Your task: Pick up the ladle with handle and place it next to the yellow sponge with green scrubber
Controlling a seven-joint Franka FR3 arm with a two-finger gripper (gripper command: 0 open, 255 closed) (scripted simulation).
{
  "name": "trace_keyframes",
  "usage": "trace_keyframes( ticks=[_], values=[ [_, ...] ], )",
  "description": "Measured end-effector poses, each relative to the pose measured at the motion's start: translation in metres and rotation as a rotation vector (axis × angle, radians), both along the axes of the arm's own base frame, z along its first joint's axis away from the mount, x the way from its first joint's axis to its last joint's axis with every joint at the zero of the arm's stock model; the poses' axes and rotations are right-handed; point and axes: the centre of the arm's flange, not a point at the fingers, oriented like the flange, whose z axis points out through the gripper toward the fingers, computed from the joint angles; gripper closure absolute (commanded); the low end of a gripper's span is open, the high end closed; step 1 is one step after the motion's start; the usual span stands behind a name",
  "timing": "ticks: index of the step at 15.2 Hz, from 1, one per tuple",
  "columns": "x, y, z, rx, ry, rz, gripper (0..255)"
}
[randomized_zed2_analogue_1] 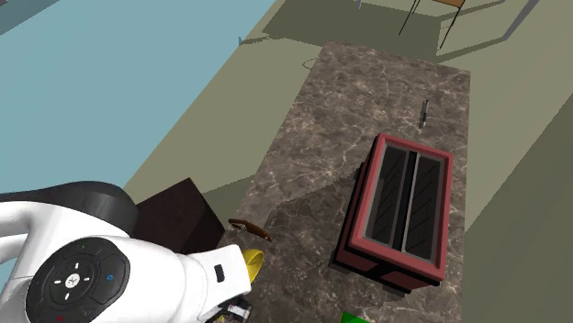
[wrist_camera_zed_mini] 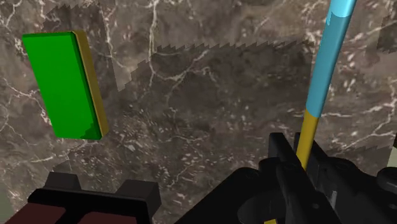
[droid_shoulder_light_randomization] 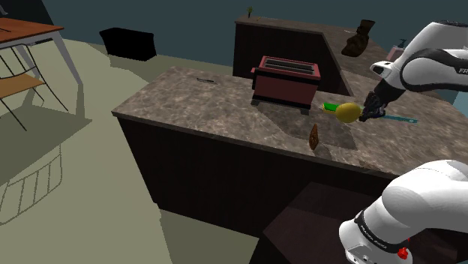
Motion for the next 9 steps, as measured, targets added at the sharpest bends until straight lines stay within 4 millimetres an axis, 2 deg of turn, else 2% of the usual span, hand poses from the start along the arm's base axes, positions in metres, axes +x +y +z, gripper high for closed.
trace_keyframes(
  ticks=[1,3,9],
  values=[
    [-0.013,-0.010,-0.002,0.001,0.000,-0.001,255],
    [-0.021,-0.018,-0.008,0.000,0.000,0.000,255],
    [-0.025,-0.020,-0.038,0.000,0.001,0.001,255]
  ],
)
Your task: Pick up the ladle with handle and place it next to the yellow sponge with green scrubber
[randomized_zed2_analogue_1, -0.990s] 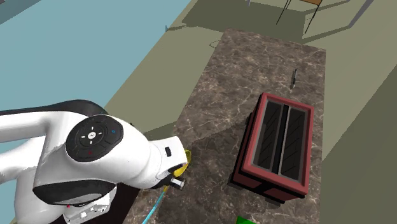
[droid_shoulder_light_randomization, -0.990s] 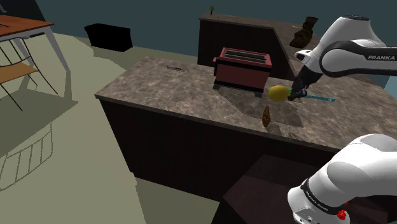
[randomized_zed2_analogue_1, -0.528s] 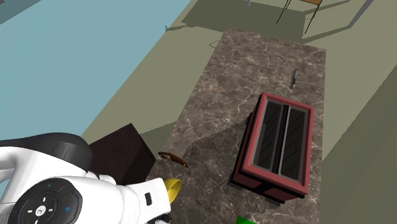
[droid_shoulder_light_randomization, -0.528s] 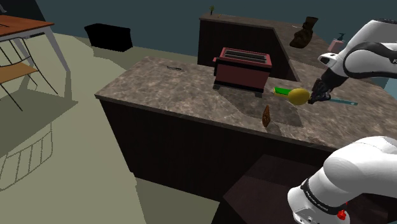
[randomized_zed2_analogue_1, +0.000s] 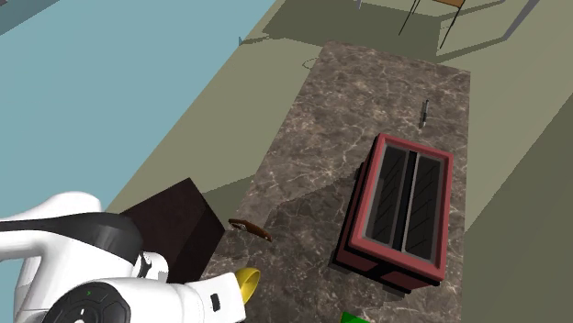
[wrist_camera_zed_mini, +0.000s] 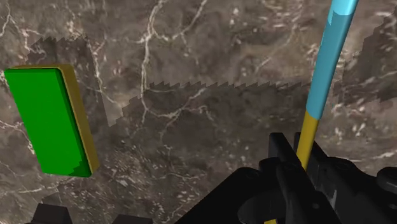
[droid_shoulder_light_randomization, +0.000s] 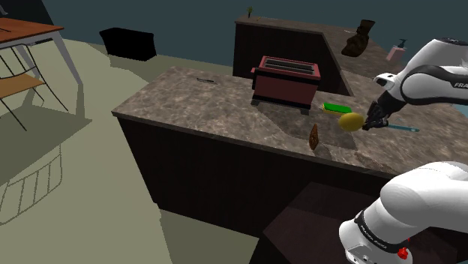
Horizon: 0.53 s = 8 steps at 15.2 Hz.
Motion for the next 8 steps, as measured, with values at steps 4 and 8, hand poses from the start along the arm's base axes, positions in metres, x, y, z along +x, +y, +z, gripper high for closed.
trace_keyframes(
  ticks=[4,8],
  values=[
    [0.001,0.000,-0.021,0.000,0.000,0.000,255],
    [0.001,-0.001,-0.044,0.000,0.000,0.000,255]
  ],
)
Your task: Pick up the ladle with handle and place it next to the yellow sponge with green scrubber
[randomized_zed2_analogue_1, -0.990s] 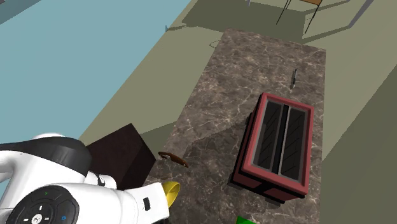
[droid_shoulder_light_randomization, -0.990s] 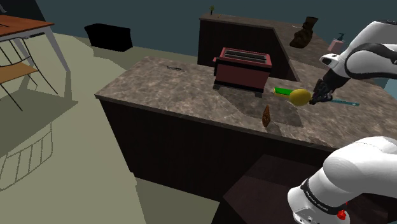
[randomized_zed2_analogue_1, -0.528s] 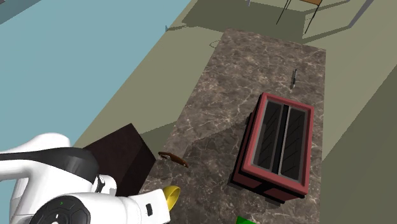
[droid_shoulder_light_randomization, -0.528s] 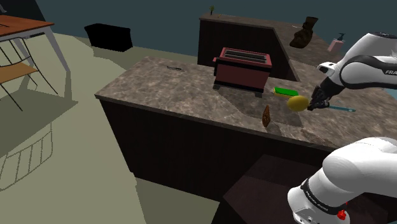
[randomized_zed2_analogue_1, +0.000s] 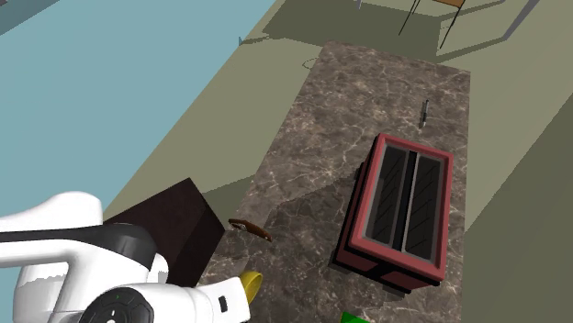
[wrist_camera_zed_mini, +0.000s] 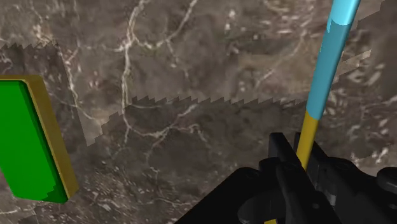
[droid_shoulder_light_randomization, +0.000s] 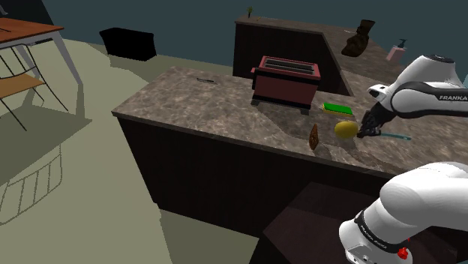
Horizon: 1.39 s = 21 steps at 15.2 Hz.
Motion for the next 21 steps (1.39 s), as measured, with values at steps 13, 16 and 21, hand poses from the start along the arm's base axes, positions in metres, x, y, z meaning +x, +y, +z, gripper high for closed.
trace_keyframes(
  ticks=[13,16,21],
  values=[
    [-0.001,0.001,-0.035,-0.001,-0.001,0.000,255],
    [-0.001,0.001,-0.035,0.000,-0.001,0.000,0],
    [-0.001,0.002,-0.029,-0.001,-0.002,0.000,0]
  ],
)
